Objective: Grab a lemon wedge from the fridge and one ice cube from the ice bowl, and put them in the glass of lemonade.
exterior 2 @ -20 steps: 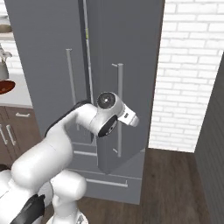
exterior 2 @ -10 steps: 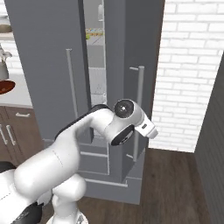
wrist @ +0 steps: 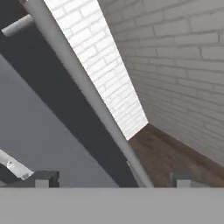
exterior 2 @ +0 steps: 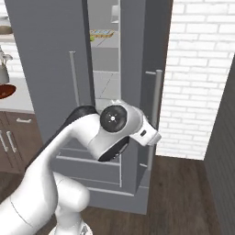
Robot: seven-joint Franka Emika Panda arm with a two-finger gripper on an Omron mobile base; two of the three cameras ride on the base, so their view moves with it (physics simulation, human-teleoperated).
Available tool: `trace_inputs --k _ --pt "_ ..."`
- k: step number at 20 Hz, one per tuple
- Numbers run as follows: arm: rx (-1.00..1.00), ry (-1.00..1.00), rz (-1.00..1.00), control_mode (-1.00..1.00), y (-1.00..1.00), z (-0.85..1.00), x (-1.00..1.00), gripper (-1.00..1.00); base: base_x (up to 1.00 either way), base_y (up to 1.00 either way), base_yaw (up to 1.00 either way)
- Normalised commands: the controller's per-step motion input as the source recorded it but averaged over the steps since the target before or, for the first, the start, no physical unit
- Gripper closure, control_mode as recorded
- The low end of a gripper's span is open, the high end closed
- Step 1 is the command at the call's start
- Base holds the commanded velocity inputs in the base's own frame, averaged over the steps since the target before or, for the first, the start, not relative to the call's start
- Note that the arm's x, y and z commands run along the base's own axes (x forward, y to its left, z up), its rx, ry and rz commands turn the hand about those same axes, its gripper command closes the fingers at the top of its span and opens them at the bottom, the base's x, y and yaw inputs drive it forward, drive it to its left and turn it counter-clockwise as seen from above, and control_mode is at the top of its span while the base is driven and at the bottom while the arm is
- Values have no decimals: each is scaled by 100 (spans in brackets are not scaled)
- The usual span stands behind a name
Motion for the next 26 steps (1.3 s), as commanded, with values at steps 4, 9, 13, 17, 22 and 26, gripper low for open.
trace_inputs --k 4,9,13,17,22,26 --pt "-22 0 5 -100 90 89 -50 -100 0 0 0" --pt "-35 22 0 -100 100 50 8 -100 0 0 0" --pt "-45 30 -5 -100 100 4 73 -100 0 0 0" --pt "-45 33 -4 -100 74 -3 100 -100 0 0 0" --pt "-14 23 0 -100 1 -26 100 -100 0 0 0" --pt "-8 13 0 -100 -15 -25 94 -100 0 0 0"
